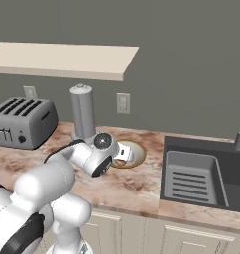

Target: Pick the peachs from the cabinet and place them in one bowl. Pick the squash from the sink and place it in the other bowl.

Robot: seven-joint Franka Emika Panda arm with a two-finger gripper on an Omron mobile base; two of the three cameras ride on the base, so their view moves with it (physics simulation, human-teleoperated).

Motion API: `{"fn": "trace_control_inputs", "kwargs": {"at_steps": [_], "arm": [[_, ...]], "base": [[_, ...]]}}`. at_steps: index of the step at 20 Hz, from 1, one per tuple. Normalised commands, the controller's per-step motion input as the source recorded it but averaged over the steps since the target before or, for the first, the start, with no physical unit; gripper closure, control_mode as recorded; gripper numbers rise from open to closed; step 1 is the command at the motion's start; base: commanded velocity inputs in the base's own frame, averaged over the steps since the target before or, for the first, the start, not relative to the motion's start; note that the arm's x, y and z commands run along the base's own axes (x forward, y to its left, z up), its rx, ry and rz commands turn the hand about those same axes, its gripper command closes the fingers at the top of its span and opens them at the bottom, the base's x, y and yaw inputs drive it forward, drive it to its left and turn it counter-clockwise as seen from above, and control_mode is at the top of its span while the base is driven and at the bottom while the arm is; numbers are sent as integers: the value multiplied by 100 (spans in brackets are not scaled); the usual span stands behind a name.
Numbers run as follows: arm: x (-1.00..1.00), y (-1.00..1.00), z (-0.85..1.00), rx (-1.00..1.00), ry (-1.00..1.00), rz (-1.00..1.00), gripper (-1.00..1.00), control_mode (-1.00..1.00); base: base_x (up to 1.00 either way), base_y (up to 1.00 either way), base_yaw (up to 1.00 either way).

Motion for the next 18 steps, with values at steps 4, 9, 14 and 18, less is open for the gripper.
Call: {"fn": "trace_control_inputs", "kwargs": {"at_steps": [4,9,14,18], "arm": [[0,0,87,-7,-4,0,-100,-100],[-6,-11,35,-3,0,0,-100,-100],[-68,-2,37,0,-1,0,-100,-100],[-91,14,42,0,-5,0,-100,-100]], "base": [[0,0,0],[0,0,0],[0,0,0],[0,0,0]]}}
